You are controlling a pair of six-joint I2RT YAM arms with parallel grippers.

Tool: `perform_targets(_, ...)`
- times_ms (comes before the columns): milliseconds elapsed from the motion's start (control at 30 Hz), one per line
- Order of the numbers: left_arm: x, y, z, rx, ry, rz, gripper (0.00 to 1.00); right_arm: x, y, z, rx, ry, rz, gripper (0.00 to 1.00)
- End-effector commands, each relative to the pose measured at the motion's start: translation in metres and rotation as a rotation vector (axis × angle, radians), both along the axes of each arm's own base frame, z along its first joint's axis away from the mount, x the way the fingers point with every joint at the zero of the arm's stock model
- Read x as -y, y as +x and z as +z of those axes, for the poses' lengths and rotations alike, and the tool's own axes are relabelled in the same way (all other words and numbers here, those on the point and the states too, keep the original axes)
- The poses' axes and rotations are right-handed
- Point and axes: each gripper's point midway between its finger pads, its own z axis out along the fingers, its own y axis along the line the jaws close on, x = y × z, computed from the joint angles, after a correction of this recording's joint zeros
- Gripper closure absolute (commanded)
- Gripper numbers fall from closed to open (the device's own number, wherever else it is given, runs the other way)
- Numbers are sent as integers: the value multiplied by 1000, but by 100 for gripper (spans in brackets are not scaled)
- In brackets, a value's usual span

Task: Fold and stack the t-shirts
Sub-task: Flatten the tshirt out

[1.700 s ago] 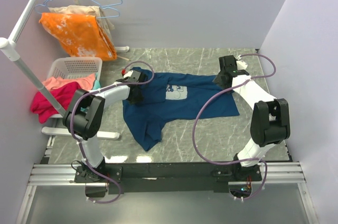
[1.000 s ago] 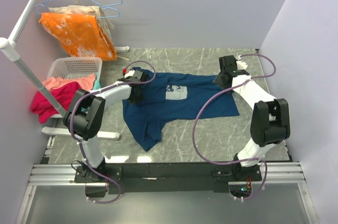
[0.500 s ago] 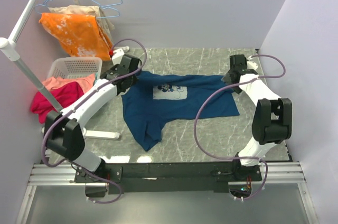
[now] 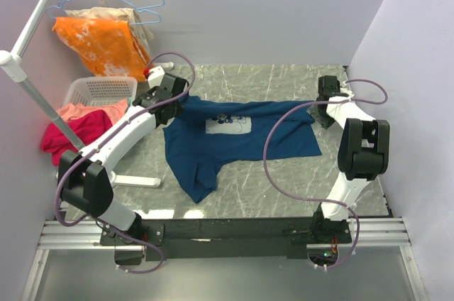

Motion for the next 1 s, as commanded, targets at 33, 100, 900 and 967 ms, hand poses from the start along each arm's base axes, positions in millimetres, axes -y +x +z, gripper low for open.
perform_targets(33, -3, 7, 9, 14, 6, 18, 99, -1, 30, 4, 69, 59, 10, 46)
perform_targets(100, -4, 8, 9, 14, 7, 21, 99, -7, 33, -1, 76, 91, 24, 49)
perform_targets(900, -13, 14, 7, 3, 5, 41, 99, -13, 32, -32, -20, 133, 30, 100)
perform_targets(967, -14, 13, 8, 4, 6, 43, 99, -13, 33, -27, -9, 129, 27, 100)
